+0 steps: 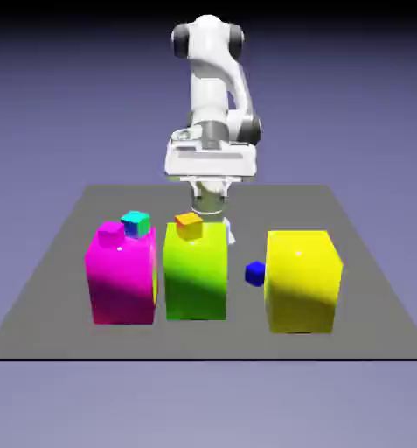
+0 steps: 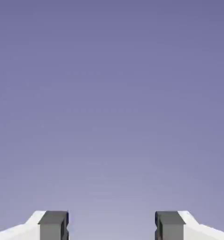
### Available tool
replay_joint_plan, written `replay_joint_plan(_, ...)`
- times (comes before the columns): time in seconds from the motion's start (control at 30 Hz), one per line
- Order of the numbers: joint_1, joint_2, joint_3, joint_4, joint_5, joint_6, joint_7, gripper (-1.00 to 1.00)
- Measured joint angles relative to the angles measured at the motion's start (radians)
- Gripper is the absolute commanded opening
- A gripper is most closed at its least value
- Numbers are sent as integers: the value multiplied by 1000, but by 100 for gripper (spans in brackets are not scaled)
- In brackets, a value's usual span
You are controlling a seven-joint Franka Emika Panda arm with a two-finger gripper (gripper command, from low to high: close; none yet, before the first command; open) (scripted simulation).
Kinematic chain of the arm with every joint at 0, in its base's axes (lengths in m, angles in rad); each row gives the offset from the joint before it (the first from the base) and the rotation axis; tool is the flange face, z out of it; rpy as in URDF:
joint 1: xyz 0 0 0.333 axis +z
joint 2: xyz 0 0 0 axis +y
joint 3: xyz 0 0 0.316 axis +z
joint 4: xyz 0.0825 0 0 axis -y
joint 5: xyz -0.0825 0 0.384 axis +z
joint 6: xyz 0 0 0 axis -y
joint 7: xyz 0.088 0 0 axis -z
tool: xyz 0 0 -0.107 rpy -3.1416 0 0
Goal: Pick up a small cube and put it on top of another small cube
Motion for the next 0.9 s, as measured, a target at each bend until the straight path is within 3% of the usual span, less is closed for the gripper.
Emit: replay_joint_plan(0.9,-37,-176,979,-33,539,-398,1043,0)
